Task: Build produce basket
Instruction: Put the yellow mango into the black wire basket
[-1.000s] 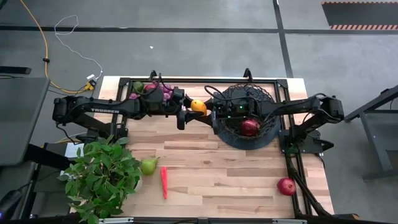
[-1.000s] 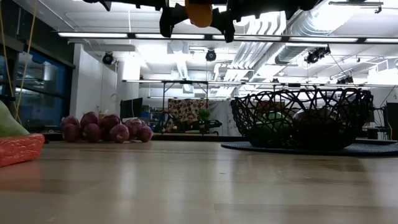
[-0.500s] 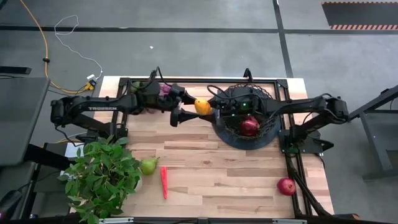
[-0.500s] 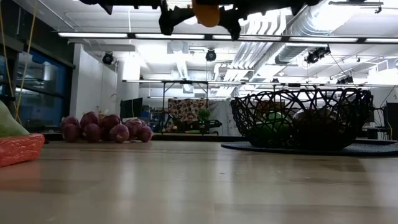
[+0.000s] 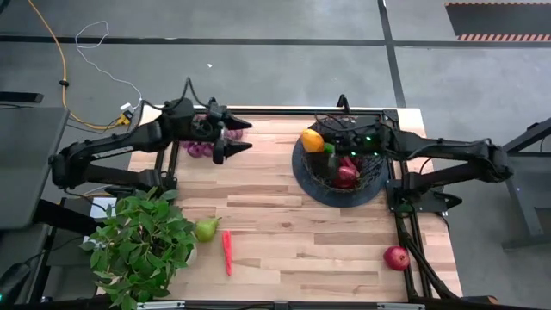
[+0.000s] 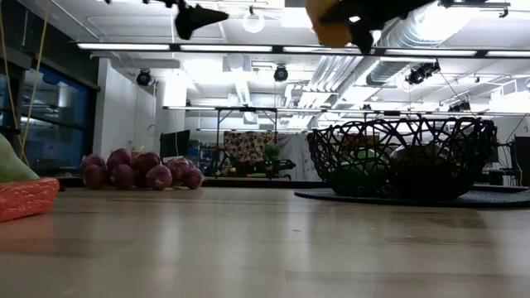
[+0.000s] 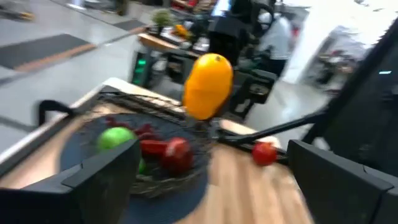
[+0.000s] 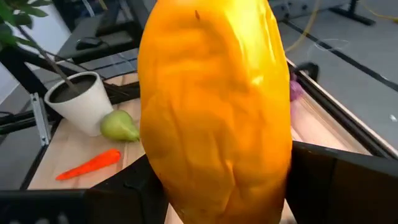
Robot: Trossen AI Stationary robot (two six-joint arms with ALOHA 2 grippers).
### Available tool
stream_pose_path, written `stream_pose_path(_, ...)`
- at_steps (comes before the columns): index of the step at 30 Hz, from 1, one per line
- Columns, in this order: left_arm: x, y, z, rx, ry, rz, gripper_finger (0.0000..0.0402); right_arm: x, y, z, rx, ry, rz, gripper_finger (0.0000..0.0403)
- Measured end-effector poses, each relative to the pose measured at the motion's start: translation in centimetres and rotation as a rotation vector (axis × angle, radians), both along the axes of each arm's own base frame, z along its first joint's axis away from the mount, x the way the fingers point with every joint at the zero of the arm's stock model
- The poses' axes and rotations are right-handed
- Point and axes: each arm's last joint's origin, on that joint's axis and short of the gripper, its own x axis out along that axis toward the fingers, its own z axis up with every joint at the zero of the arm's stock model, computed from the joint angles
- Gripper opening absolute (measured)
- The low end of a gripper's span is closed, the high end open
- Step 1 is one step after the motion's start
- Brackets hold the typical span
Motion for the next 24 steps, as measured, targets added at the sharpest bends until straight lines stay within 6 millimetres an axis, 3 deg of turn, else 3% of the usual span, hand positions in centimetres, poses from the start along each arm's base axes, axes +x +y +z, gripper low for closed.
stream_pose_path(6,-0.9,-1.0,0.2,0.079,0.038,0.096,0.0390,-3.9,0.7,-3.0,0.102,-0.077,-0.096,0.0222)
stream_pose_path(9,-0.6,-1.3,-1.3,0.104,-0.020,0.108,0.0390,-5.0,0.9,-3.8,0.152,-0.168,-0.115,0.0222)
stream_pose_path(16,-0.7,-1.1,-6.4,-0.057,-0.167,0.141,0.0390,-5.7,1.0,-3.8,0.154,-0.227,-0.129,0.0222)
stream_pose_path(24,-0.9,-0.9,-6.9,-0.212,-0.191,0.158,0.0390,-5.6,1.0,-3.8,0.132,-0.222,-0.125,0.0222)
